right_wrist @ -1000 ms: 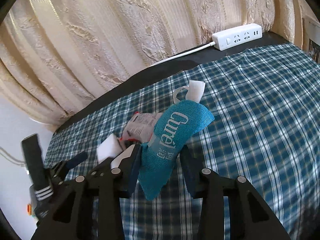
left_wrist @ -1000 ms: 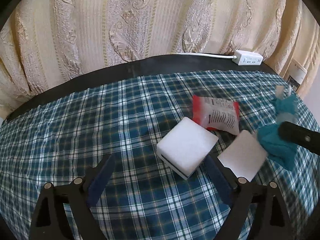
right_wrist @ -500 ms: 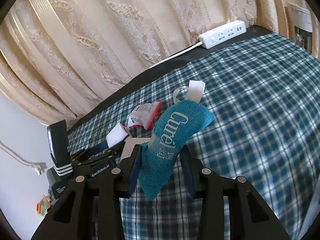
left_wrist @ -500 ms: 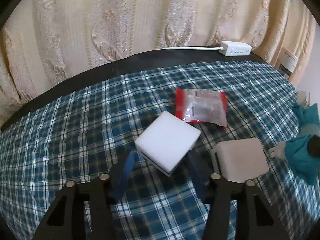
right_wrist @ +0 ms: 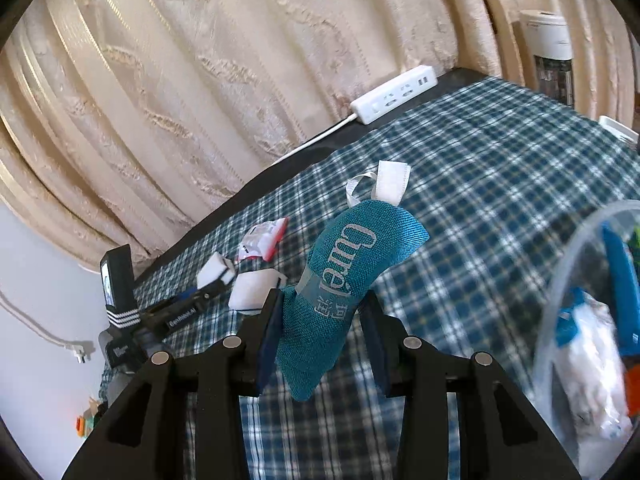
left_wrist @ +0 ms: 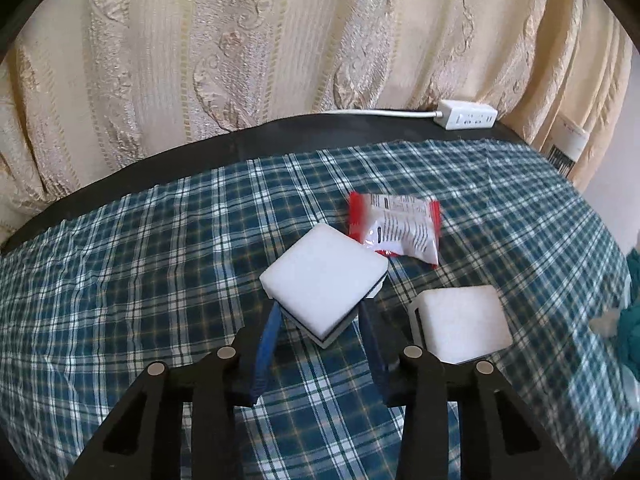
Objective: Organize objects
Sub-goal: 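Grasp a white sponge block with the left gripper, then drop the teal pouch into the clear bowl with the right gripper while the left gripper holds the sponge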
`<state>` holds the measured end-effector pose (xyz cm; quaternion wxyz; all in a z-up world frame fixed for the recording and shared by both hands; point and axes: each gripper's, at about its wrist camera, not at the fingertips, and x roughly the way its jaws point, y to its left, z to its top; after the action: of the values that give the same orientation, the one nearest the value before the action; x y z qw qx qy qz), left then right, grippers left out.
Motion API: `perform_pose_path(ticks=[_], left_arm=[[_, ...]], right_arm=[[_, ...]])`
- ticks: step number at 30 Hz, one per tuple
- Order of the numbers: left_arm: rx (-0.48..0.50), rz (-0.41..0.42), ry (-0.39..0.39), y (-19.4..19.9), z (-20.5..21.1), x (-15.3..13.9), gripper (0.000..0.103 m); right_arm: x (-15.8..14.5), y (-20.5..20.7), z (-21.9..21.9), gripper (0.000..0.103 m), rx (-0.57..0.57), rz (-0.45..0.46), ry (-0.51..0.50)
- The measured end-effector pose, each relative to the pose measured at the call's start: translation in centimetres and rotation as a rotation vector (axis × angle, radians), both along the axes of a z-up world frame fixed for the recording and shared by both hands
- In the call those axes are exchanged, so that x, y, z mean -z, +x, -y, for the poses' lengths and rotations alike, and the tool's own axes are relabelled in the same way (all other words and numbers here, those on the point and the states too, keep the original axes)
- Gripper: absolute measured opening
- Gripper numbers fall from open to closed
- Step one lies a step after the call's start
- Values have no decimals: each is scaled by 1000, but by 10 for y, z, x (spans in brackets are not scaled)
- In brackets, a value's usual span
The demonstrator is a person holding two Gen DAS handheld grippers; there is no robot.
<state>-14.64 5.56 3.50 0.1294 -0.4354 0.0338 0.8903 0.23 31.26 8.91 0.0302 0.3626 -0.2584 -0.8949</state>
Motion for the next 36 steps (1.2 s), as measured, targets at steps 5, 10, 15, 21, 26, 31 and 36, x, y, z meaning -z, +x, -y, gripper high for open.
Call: perform_pose_path(ticks=[5, 10, 15, 21, 26, 31, 36], left_arm=[[3, -31, 20, 8, 0, -15, 43], [35, -56, 19, 19, -11, -24, 43], [70, -77, 13, 29, -24, -30, 43], [103, -102, 8, 40, -36, -38, 43], [121, -108, 1, 46, -42, -40, 43], [136, -108, -11, 50, -49, -38, 43], [152, -115, -17, 55, -55, -40, 43]], right_arm=[[-7, 21, -12, 40, 35, -7, 14], [-13, 42, -28, 40, 86, -10, 24], [-20, 60, -45, 40, 139, -21, 30], [-32, 79, -74, 40, 218, -33, 52], [-38, 97, -102, 40, 296, -30, 53], [-37, 111, -125, 40, 352, -12, 53], [-31, 121, -144, 40, 400, 11, 38]])
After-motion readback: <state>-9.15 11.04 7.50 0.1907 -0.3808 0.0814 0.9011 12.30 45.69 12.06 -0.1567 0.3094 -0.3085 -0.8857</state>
